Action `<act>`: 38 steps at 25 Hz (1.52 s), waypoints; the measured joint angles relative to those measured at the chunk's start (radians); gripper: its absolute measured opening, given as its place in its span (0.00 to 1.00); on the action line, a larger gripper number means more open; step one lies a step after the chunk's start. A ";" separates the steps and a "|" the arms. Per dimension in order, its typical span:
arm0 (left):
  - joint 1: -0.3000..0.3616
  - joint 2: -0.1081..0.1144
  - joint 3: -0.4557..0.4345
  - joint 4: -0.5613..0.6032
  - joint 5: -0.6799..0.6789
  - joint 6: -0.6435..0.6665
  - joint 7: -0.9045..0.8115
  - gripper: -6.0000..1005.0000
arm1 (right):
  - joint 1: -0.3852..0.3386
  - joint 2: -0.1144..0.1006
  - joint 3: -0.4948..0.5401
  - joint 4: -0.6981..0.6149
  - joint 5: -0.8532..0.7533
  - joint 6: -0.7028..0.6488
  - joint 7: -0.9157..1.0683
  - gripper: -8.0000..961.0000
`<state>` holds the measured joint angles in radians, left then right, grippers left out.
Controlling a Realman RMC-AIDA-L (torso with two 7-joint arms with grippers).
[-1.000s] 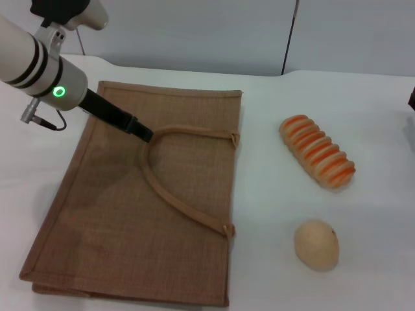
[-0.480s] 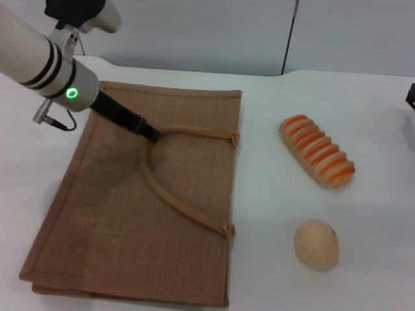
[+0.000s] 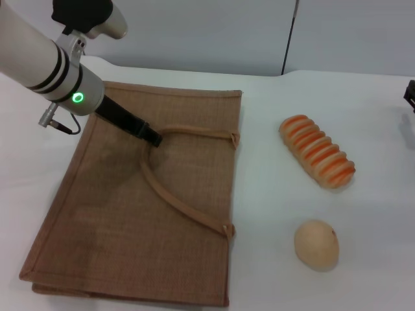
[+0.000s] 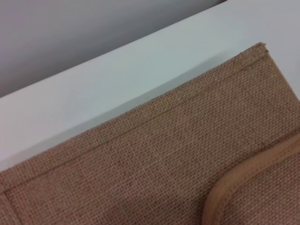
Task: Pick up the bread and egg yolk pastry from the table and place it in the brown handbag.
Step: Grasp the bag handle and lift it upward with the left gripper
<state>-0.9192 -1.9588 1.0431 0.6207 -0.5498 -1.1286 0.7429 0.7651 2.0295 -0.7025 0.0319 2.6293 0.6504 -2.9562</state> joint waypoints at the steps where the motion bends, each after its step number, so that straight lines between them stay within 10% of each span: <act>1: 0.000 -0.001 0.000 0.000 0.000 0.000 0.000 0.61 | 0.001 0.000 0.000 0.000 0.000 0.000 0.000 0.79; 38: -0.040 -0.008 0.000 -0.086 0.027 0.060 -0.002 0.40 | 0.017 0.001 0.000 0.016 0.000 0.000 0.000 0.79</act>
<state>-0.9590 -1.9667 1.0431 0.5343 -0.5231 -1.0682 0.7408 0.7823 2.0310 -0.7025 0.0476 2.6292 0.6504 -2.9559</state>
